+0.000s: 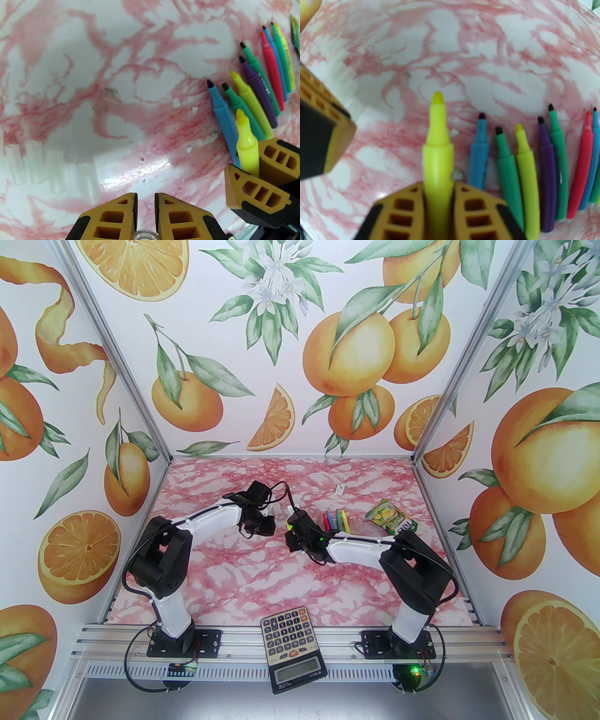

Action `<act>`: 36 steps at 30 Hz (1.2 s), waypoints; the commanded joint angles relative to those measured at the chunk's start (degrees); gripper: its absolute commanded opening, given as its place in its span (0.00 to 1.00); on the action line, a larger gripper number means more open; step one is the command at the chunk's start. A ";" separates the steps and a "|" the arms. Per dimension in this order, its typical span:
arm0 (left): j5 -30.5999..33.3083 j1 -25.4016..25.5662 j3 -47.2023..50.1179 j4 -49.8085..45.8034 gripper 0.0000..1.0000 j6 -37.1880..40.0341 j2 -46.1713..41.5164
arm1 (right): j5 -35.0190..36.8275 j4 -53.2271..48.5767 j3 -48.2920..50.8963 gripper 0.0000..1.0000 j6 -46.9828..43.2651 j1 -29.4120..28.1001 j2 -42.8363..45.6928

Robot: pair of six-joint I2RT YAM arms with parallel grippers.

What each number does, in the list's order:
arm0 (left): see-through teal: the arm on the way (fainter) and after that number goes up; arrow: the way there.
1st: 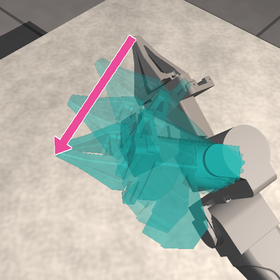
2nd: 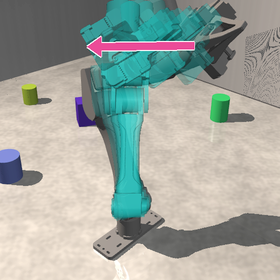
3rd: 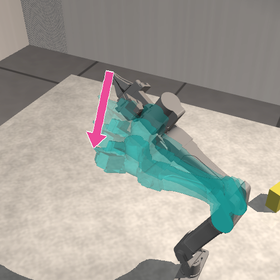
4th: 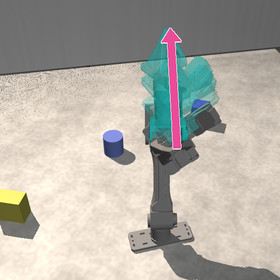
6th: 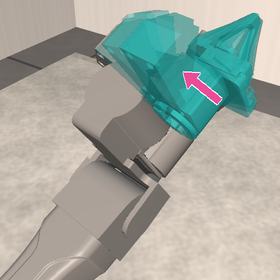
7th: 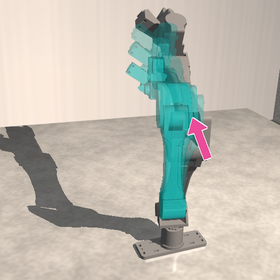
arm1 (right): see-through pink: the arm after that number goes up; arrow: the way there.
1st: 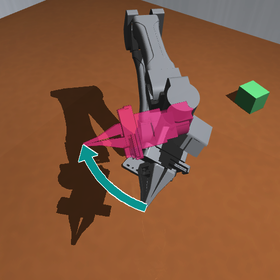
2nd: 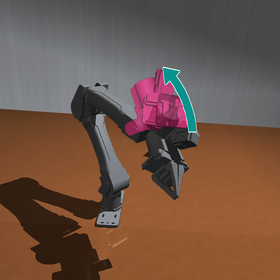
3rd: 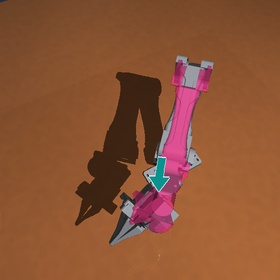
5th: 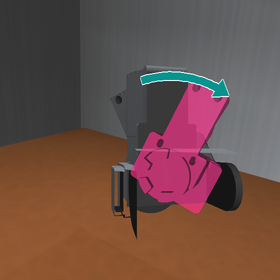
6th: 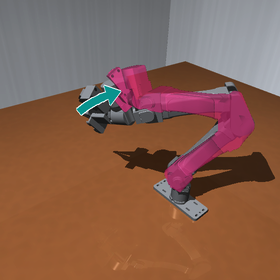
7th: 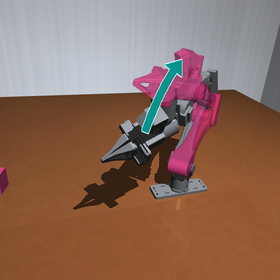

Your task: Open the pen caps

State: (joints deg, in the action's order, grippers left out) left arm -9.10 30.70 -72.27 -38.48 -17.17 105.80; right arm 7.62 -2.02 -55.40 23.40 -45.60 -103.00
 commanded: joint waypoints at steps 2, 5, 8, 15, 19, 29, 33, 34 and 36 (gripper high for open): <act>1.18 1.45 -2.50 -0.71 0.01 1.18 1.54 | 1.05 -0.26 -1.47 0.11 0.90 0.37 -1.65; 1.28 1.90 -2.88 -0.85 0.03 1.17 2.52 | 0.92 0.00 -1.67 0.12 1.21 0.46 -2.32; 1.42 2.20 -3.14 -0.90 0.07 1.18 3.27 | 0.99 0.09 -1.79 0.13 1.39 0.57 -2.95; 1.84 2.35 -3.14 -0.60 0.15 1.24 4.24 | 1.00 -0.07 -2.09 0.15 1.56 0.66 -3.96; 2.15 2.35 -3.16 -0.56 0.18 1.35 4.57 | 0.67 -0.18 -2.40 0.16 1.56 0.61 -4.47; 3.53 2.30 -3.05 -1.25 0.26 1.61 5.11 | 0.33 -0.52 -2.79 0.18 1.65 0.68 -5.19; 3.67 2.36 -3.06 -1.32 0.27 1.72 5.11 | 0.47 -0.87 -2.88 0.20 1.57 0.62 -5.30; 3.65 2.40 -3.05 -1.41 0.27 1.78 5.03 | 0.47 -0.88 -2.88 0.20 1.56 0.67 -5.37; 3.84 2.37 -3.06 -1.48 0.27 1.83 4.85 | 0.55 -1.03 -2.97 0.20 1.49 0.65 -5.35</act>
State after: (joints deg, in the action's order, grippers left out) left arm -5.87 32.38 -73.38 -39.33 -16.45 110.30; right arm 7.60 -1.91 -57.56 25.17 -44.97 -106.94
